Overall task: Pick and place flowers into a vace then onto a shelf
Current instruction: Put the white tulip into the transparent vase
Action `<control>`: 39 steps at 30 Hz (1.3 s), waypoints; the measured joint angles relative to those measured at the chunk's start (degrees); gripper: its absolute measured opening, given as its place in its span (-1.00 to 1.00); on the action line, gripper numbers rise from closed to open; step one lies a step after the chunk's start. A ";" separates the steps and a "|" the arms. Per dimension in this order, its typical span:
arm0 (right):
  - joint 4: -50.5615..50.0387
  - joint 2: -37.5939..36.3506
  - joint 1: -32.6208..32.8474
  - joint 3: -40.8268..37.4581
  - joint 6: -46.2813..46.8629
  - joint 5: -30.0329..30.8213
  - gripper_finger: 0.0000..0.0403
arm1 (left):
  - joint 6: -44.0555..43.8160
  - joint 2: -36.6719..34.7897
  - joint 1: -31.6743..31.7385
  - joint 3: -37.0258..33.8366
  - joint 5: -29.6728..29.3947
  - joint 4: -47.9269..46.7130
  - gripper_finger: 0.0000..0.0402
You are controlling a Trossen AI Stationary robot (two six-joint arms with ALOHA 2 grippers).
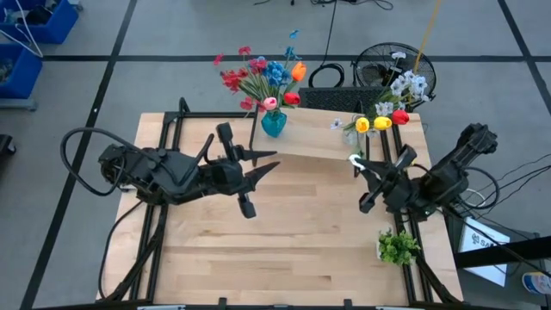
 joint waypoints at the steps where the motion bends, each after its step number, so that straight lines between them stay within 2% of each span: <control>1: 0.01 0.00 -0.24 -0.31 -0.04 0.01 -0.95 | 0.24 0.00 0.00 0.00 0.00 -0.28 -0.52; 6: 0.03 0.00 -0.39 -1.68 -0.31 0.72 -0.95 | 0.42 0.02 0.04 0.00 0.00 -3.66 -0.52; 10: 0.20 -0.10 -0.36 -2.89 0.84 4.70 -0.95 | 0.38 0.04 0.04 0.00 -0.02 -5.22 -0.52; 18: 0.09 -1.51 -1.42 -5.77 4.44 4.02 -0.95 | 0.33 0.04 0.04 0.00 -0.02 -5.37 -0.52; 22: 2.56 -2.51 -1.37 -5.77 2.93 1.14 -0.95 | 0.31 0.04 0.04 0.00 -0.02 -5.35 -0.52; 32: 5.15 -3.89 -1.41 -5.77 3.22 1.75 -0.95 | 0.31 0.04 0.04 0.00 -0.05 -5.35 -0.52; 35: 5.30 -4.43 -1.41 -5.77 7.44 5.86 -0.94 | 0.31 0.04 0.04 0.00 -0.17 -5.33 -0.52; 39: 4.07 -4.31 -1.41 -5.77 8.48 12.39 -0.92 | 0.31 0.04 0.04 0.00 -0.19 -5.33 -0.52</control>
